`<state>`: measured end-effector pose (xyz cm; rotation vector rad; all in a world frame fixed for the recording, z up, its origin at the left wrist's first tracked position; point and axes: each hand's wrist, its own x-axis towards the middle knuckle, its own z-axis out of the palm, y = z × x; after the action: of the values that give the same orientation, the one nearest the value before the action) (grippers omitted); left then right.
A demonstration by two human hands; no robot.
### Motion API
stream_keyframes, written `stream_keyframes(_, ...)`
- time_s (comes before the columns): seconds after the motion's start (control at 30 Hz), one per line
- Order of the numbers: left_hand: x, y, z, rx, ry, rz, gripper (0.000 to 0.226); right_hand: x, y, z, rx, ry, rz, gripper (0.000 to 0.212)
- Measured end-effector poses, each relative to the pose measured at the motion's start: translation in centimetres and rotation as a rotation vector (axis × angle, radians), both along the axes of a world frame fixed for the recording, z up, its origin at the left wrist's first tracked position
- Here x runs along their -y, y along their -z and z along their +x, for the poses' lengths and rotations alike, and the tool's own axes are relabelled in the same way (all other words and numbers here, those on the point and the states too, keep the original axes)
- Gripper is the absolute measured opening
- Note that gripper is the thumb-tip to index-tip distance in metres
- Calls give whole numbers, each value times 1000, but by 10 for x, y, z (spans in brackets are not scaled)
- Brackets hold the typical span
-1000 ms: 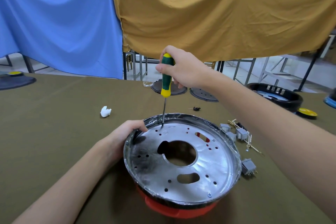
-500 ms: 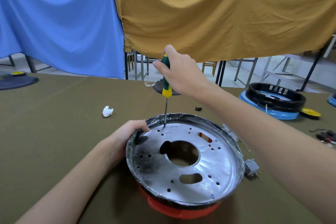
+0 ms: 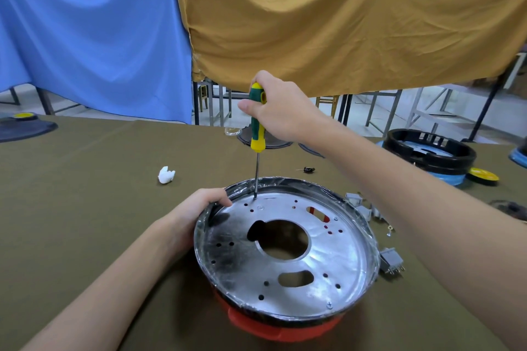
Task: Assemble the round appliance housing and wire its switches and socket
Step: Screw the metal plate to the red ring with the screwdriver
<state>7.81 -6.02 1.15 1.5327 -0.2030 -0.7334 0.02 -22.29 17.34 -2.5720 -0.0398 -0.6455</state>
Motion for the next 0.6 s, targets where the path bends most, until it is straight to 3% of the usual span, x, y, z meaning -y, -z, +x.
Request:
stream_keyframes(0.17, 7, -2, 6, 96, -44, 75, 44, 0, 0, -1, 20, 33, -13, 35)
stream_keyframes(0.3, -4, -3, -5, -15, 65, -28, 8, -4, 3, 2, 61, 99, -54, 33)
stream_keyframes(0.47, -3, -2, -4, 27, 69, -24, 9, -5, 8, 4, 110, 135, -109, 33)
stream_keyframes(0.6, 2, -4, -2, 88, 47, -2, 9, 1, 10, 2, 117, 13, -56, 39)
